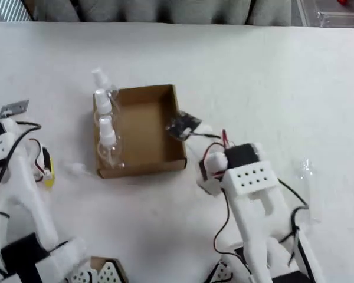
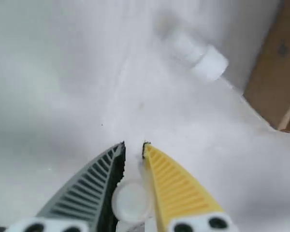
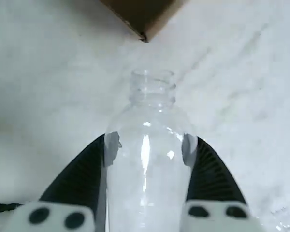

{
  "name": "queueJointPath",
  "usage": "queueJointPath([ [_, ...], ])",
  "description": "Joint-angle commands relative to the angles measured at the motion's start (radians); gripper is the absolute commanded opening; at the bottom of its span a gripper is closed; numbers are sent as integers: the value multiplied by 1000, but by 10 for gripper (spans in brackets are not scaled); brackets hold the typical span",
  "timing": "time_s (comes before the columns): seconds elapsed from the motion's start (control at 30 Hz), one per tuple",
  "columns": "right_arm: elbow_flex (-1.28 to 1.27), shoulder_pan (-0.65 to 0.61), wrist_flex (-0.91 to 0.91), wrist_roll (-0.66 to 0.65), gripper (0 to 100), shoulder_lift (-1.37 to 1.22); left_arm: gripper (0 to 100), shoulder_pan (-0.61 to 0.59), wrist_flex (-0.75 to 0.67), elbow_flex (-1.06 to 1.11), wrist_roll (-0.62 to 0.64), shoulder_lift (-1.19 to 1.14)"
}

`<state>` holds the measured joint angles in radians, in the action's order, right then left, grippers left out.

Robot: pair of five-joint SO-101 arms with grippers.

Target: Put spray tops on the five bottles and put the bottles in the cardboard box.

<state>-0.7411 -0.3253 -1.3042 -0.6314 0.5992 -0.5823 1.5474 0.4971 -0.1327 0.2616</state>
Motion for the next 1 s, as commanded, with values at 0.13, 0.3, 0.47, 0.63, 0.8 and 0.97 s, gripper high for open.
queueJointPath([
  [0.13, 38, 71, 1, 155, 74, 194, 28, 116, 43, -81, 130, 340],
  [0.3, 95, 65, 1, 224, 74, 341, 30, 186, 40, -172, 239, 438],
  [0.47, 92, -25, 94, 221, 70, 469, 31, 251, 17, -285, 338, 469],
  [0.63, 61, -51, 254, 229, 70, 584, 30, 298, -95, -365, 388, 470],
  [0.8, -54, -176, 364, 281, 37, 762, 28, 344, -120, -436, 400, 472],
  [0.97, -236, -252, 518, 405, 40, 935, 28, 352, -127, -482, 400, 527],
])
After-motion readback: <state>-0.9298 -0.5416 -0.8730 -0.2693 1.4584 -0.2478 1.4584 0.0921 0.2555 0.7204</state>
